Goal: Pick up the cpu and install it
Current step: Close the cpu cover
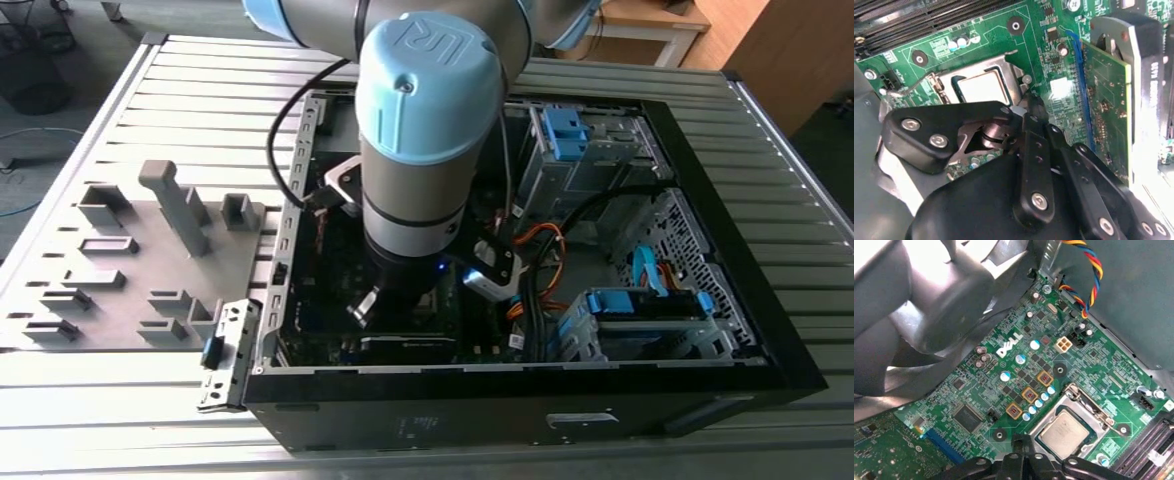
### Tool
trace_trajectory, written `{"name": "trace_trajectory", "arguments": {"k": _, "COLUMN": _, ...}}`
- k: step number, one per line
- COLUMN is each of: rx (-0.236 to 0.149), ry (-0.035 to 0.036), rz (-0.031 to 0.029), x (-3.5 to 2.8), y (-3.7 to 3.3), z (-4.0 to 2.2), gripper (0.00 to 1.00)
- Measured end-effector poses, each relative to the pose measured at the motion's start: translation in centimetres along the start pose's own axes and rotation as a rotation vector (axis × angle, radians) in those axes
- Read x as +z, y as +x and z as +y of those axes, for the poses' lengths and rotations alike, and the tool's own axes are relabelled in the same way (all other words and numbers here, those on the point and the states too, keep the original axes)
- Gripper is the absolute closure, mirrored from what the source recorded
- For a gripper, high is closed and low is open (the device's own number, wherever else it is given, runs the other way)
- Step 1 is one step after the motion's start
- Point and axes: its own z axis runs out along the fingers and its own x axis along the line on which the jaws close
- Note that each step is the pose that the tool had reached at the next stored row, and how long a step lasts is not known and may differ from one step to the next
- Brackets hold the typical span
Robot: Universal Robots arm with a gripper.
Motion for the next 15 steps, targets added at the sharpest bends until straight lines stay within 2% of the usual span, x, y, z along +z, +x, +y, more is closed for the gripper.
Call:
{"name": "trace_trajectory", "arguments": {"k": 7, "rx": 0.0, "ry": -0.0001, "rz": 0.0004, "x": -0.15, "y": -0.28, "z": -0.21, "gripper": 0.89}}
{"name": "trace_trajectory", "arguments": {"k": 15, "rx": 0.0, "ry": -0.0007, "rz": 0.0012, "x": -0.36, "y": -1.02, "z": -0.78, "gripper": 0.89}}
